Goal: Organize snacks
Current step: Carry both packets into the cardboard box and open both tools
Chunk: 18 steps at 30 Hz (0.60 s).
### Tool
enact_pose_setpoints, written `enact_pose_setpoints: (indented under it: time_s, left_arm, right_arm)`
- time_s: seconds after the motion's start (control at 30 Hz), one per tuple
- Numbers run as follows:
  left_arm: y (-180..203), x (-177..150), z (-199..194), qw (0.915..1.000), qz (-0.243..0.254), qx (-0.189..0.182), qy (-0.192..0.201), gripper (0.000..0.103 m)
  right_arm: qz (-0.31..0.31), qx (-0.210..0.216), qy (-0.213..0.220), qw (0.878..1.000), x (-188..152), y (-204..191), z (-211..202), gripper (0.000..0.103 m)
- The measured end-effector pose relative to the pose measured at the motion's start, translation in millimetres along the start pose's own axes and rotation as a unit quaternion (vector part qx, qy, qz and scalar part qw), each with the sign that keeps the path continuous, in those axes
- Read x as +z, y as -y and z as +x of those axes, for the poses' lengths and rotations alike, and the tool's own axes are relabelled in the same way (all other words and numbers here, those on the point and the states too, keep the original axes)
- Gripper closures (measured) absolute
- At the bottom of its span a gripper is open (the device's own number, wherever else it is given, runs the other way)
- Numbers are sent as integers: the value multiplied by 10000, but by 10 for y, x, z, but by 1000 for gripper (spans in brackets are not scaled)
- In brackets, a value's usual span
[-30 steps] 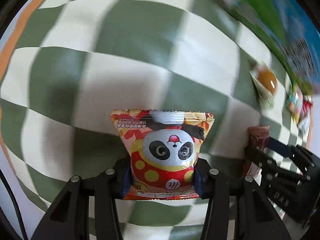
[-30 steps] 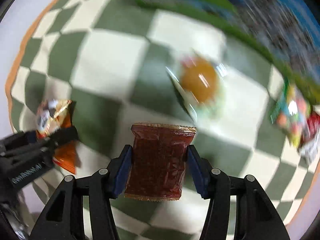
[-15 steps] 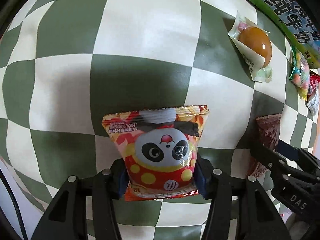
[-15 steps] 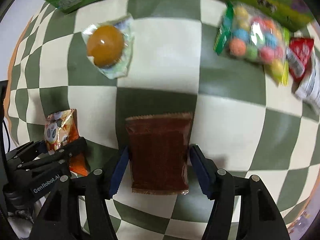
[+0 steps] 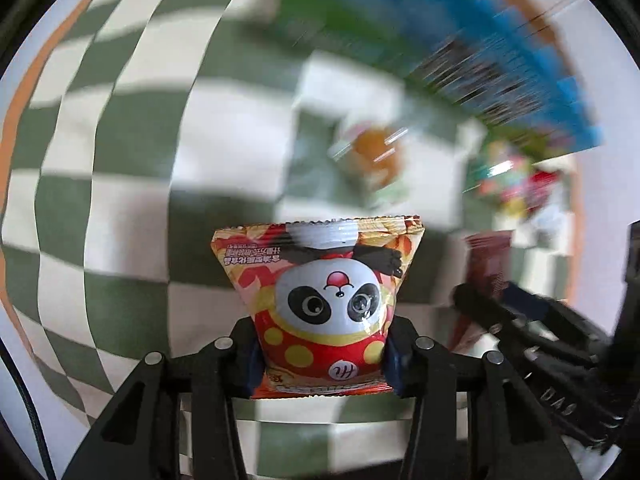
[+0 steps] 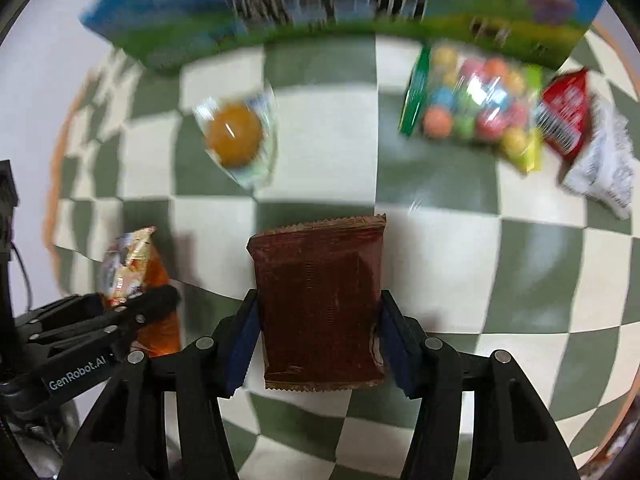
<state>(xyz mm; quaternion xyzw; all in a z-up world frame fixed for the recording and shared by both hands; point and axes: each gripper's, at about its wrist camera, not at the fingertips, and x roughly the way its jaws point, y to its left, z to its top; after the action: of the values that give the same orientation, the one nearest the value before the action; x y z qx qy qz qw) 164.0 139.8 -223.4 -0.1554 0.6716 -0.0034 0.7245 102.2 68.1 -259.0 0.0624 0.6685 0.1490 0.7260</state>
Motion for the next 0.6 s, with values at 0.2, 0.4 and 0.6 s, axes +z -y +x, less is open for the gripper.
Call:
enact_pose_setpoints:
  time_s: [0.2,0.4,0.6]
  left_arm:
    - [505,559,-717,9955,414,-693,488,60]
    - [881,1427,-895,9922,710,-763,681,60]
    - [1006,2188,-431,9961,702,-527,121,60]
  right_arm:
    - [-16,421,826,9957,284,76,-1145,44]
    - [-23,128,1590,9872,1109,190,-1887,44]
    - [-58,-489,1468,9879,1913,472,-1818,44]
